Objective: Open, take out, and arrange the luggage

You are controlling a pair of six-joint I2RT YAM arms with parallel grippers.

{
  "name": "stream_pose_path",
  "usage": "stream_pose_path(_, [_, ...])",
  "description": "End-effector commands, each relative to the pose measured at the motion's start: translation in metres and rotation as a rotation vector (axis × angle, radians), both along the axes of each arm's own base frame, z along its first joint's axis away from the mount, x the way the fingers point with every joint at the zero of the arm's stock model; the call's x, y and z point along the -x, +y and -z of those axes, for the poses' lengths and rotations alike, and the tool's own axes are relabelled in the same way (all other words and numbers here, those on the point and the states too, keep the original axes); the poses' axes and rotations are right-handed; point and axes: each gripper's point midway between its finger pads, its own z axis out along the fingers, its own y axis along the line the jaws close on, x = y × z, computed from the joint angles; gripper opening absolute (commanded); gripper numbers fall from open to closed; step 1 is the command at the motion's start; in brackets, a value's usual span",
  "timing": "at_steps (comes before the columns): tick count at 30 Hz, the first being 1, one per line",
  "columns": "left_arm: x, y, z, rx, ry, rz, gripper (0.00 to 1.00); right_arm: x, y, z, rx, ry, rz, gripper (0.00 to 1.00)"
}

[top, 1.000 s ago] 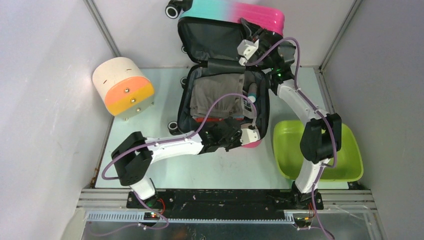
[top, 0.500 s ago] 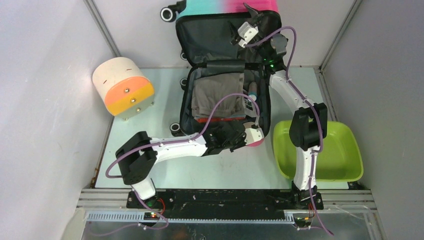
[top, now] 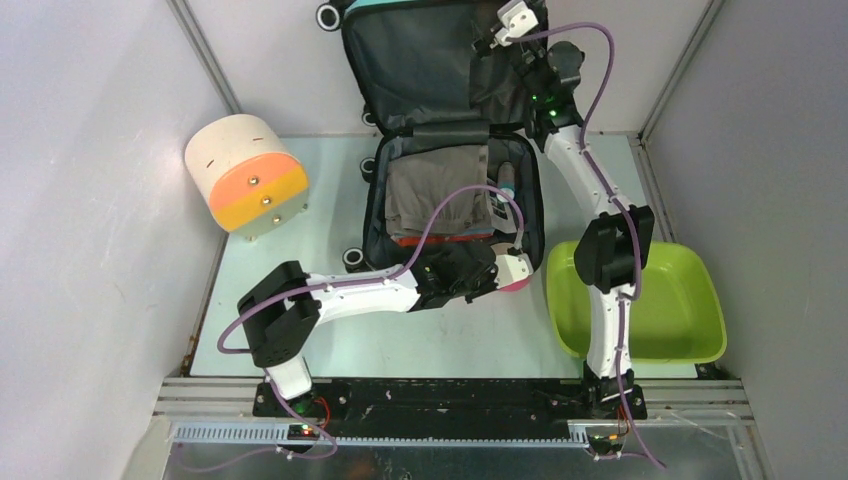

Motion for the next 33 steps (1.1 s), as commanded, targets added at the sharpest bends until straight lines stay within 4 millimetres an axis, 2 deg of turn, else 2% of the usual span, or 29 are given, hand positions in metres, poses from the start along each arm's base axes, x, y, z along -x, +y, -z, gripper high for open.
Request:
stream_pose_path(1, [-0.02,-0.011,-0.026,0.122,-0.056,-0.111,0.0,-0.031,-0.011,0.036,-0.075,0.187,0.059,0.92])
stream_pose_path(4, [-0.02,-0.008,-0.023,0.115,-0.055,-0.111,0.0,-0.038,-0.02,0.041,-0.116,0.228,0.097,0.92])
stream_pose_path(5, [-0.019,-0.008,-0.023,0.114,-0.055,-0.11,0.0,-0.044,-0.028,0.046,-0.151,0.256,0.125,0.92])
stream_pose_path(9, [-0.021,-0.01,-0.029,0.144,-0.069,-0.111,0.0,-0.052,-0.05,0.046,-0.222,0.291,0.185,0.89])
stream_pose_path(11, [-0.022,-0.01,-0.031,0.146,-0.073,-0.117,0.05,-0.051,-0.054,0.045,-0.23,0.303,0.193,0.89])
stream_pose_path(13, [-0.024,-0.011,-0.037,0.153,-0.075,-0.13,0.15,-0.046,-0.055,0.045,-0.236,0.33,0.188,0.89])
stream_pose_path(14, [-0.024,-0.011,-0.04,0.16,-0.075,-0.134,0.23,-0.037,-0.056,0.033,-0.243,0.324,0.181,0.89])
stream_pose_path(15, [-0.023,-0.011,-0.045,0.154,-0.07,-0.133,0.27,-0.034,-0.056,0.039,-0.249,0.358,0.178,0.88])
stream_pose_path(16, [-0.023,-0.011,-0.051,0.164,-0.068,-0.136,0.33,-0.021,-0.06,0.021,-0.264,0.345,0.175,0.88])
stream_pose_path(17, [-0.023,-0.012,-0.059,0.169,-0.066,-0.137,0.36,-0.018,-0.06,0.031,-0.276,0.391,0.175,0.88])
stream_pose_path(18, [-0.023,-0.012,-0.069,0.186,-0.069,-0.141,0.4,-0.002,-0.067,0.012,-0.302,0.378,0.176,0.88])
stream_pose_path(19, [-0.024,-0.012,-0.08,0.199,-0.074,-0.148,0.42,0.002,-0.068,0.026,-0.319,0.438,0.178,0.88])
stream_pose_path(20, [-0.024,-0.012,-0.091,0.221,-0.077,-0.153,0.45,0.02,-0.074,0.006,-0.342,0.427,0.179,0.87])
stream_pose_path(21, [-0.024,-0.012,-0.101,0.231,-0.081,-0.157,0.49,0.023,-0.078,0.024,-0.358,0.496,0.206,0.86])
stream_pose_path(22, [-0.024,-0.011,-0.112,0.252,-0.087,-0.162,0.5,0.04,-0.089,0.009,-0.407,0.496,0.237,0.86])
stream_pose_path(23, [-0.025,-0.01,-0.122,0.264,-0.092,-0.169,0.59,0.046,-0.095,0.024,-0.41,0.559,0.273,0.85])
stream_pose_path(24, [-0.024,-0.009,-0.132,0.287,-0.092,-0.177,0.63,0.064,-0.107,0.009,-0.465,0.553,0.297,0.85])
stream_pose_path(25, [-0.023,-0.008,-0.14,0.296,-0.093,-0.182,0.73,0.071,-0.111,0.025,-0.459,0.612,0.325,0.85])
stream_pose_path(26, [-0.022,-0.005,-0.149,0.314,-0.094,-0.188,0.78,0.091,-0.117,0.011,-0.493,0.605,0.319,0.85])
stream_pose_path(27, [-0.022,-0.002,-0.156,0.319,-0.089,-0.202,0.85,0.099,-0.119,0.027,-0.484,0.662,0.333,0.85])
stream_pose_path(28, [-0.021,0.001,-0.169,0.338,-0.096,-0.212,0.88,0.119,-0.121,0.013,-0.508,0.657,0.31,0.86])
stream_pose_path(29, [-0.022,0.008,-0.17,0.328,-0.095,-0.241,0.91,0.139,-0.125,0.014,-0.51,0.683,0.311,0.86])
stream_pose_path(30, [-0.021,0.014,-0.183,0.354,-0.099,-0.264,0.92,0.15,-0.126,0.021,-0.529,0.724,0.309,0.86])
stream_pose_path(33, [-0.027,0.046,-0.199,0.365,-0.106,-0.427,0.98,0.198,-0.131,0.024,-0.601,0.778,0.286,0.83])
